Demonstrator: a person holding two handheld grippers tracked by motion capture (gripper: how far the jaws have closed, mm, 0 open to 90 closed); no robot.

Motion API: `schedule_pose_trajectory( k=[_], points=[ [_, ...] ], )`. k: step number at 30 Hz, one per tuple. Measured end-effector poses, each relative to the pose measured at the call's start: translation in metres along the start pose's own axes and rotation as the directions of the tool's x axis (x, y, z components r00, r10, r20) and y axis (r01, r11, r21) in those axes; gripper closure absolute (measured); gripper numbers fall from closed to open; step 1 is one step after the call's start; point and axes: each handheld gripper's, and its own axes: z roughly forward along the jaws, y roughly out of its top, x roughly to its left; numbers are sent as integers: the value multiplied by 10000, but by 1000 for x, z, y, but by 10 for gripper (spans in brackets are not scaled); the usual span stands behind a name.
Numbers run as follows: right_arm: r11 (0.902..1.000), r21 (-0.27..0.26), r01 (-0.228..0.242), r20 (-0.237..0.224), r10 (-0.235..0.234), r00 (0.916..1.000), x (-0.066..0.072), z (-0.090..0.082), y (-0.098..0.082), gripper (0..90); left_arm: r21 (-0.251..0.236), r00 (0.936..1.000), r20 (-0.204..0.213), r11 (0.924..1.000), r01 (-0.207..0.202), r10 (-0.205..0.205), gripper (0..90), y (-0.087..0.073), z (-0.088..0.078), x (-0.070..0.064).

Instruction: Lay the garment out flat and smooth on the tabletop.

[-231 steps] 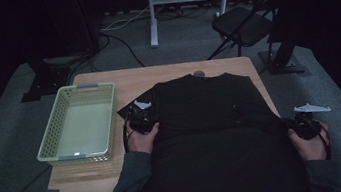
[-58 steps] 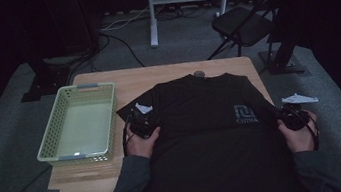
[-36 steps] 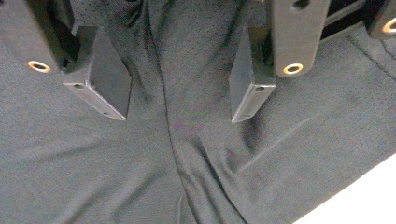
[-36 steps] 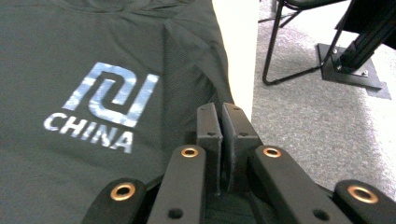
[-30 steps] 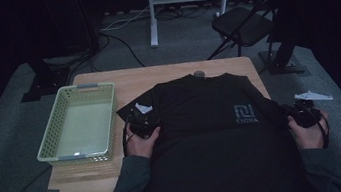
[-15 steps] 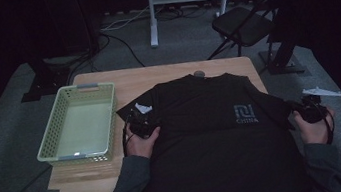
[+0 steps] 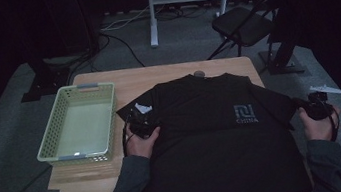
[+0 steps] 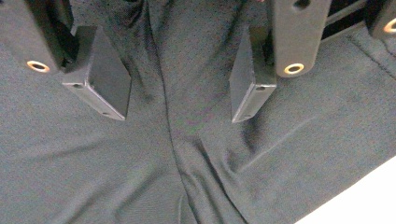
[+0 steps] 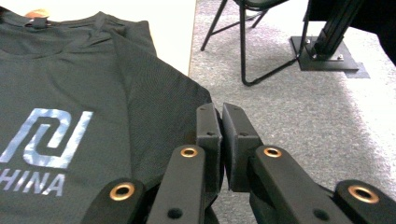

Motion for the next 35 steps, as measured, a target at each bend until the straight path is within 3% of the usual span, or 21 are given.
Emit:
schedule_pose_trajectory(
  k=[5,9,12,15,20,24,27,31,35],
  points=[
    [9998,93,148,195,-150,9997,-1,1,4,859,-6,10000,7,10000,8,-8,398,0,0,0],
    [9999,-103,-119,519,124,9986,-6,-1,8,857,-26,10000,22,10000,40,-40,397,0,0,0],
    [9996,-230,-154,797,172,9967,-8,-3,9,758,-30,10000,30,10000,41,-41,397,0,0,0],
    [9993,-354,-91,767,118,9970,-7,-8,7,715,-8,10000,14,10000,10,-10,397,0,0,0],
    [9993,-172,343,92,-342,9994,6,-10,-3,653,-18,10000,44,10000,41,-41,397,0,0,0],
    [9993,-40,374,-537,-376,9979,18,-9,-17,614,-26,10000,57,10000,45,-45,396,0,0,1],
    [9987,230,455,-1187,-424,9920,31,-7,-28,584,-24,10000,52,10000,31,-31,396,-1,-1,0],
    [9960,254,852,-1661,-798,9829,52,-7,-38,550,-63,10000,13,9999,86,-86,418,-1,-4,0],
    [9912,243,1304,-1805,-1239,9757,72,-3,-43,515,-775,9994,-326,9970,92,-117,423,-2,-13,1]
  ],
)
